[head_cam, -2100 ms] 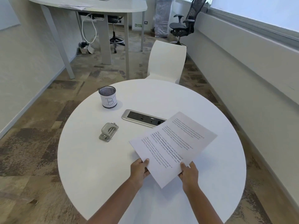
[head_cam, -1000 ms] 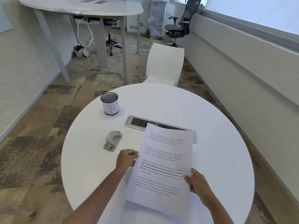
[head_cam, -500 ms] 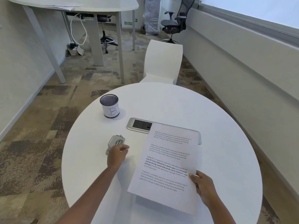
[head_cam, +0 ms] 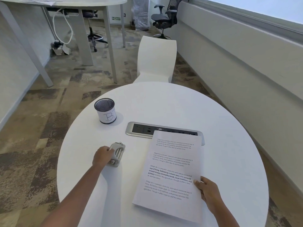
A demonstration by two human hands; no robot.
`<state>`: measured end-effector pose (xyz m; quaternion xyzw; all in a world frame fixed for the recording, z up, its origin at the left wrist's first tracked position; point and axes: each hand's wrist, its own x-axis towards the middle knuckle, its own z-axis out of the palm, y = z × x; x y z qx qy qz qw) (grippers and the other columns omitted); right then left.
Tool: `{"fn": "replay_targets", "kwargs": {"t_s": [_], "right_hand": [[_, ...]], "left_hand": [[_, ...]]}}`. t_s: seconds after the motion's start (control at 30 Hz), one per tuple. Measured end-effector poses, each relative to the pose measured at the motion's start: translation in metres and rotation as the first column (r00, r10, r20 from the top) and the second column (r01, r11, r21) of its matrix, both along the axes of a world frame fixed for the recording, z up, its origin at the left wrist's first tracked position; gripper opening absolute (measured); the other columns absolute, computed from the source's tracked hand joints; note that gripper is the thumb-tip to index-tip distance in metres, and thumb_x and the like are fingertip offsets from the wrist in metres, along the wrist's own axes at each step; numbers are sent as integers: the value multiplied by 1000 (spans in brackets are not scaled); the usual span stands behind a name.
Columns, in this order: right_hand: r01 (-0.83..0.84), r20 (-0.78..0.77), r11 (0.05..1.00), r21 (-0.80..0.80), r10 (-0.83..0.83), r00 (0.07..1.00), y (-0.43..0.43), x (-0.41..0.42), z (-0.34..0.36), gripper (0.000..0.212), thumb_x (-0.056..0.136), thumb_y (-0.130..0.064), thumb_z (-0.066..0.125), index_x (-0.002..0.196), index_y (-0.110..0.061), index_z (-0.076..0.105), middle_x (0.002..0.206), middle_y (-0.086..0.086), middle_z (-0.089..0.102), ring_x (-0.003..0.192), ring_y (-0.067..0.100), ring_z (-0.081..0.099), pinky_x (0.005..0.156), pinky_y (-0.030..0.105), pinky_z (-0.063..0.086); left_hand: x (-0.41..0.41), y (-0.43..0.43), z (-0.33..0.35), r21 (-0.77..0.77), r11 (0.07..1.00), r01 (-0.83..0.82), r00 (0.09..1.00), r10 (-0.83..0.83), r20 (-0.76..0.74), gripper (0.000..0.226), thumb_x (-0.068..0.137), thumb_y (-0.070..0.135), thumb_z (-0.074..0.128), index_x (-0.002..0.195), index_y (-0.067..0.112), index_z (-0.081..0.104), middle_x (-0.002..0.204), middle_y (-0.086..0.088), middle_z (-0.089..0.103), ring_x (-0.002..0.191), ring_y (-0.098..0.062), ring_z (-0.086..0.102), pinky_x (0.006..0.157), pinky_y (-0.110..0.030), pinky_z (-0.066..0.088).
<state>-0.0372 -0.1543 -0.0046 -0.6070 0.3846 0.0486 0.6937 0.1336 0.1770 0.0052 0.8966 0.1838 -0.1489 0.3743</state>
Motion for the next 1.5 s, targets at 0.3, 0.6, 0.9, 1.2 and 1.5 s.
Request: {"fn": "replay_targets", "kwargs": {"t_s": [0.3,0.6,0.9,1.2,1.5], "right_hand": [[-2,5,1000,0,2,1000,3,-2,6,18,87,3,54,99,-5,64,88,13,71,69,21,67,57,26,56],[-27,68,1000,8,26,997,6,0,26,17,86,1,55,94,-8,67,86,11,75,82,29,67,79,40,55],[-76,126,997,-34,80,989,9,-1,45,20,87,1,52,101,-6,64,95,18,71,80,29,66,70,32,57],[-90,167,985,-147,115,979,4,-8,60,19,86,3,53,96,-8,66,81,15,72,66,22,67,60,28,55],[-99,186,986,-137,124,975,4,-13,62,19,86,1,54,92,-12,67,74,8,74,65,20,67,59,28,55]], "left_hand": [[15,1,-1,-227,973,-42,995,19,-103,40,87,3,56,51,11,39,56,-8,36,57,-22,31,50,-30,20],[-3,-25,15,-677,711,-193,947,-46,-318,18,94,10,47,77,11,54,77,-8,52,69,-20,53,62,-31,44],[-17,-48,23,-737,619,-271,921,-56,-386,13,92,15,53,78,12,53,73,-6,52,65,-17,51,60,-30,42],[-31,-54,26,-737,649,-189,938,-104,-332,18,91,14,54,73,16,52,77,-2,54,69,-14,52,62,-28,43],[-40,-63,28,-771,612,-178,945,-112,-307,17,89,13,56,72,15,53,76,-4,55,67,-17,55,64,-29,46]]}}
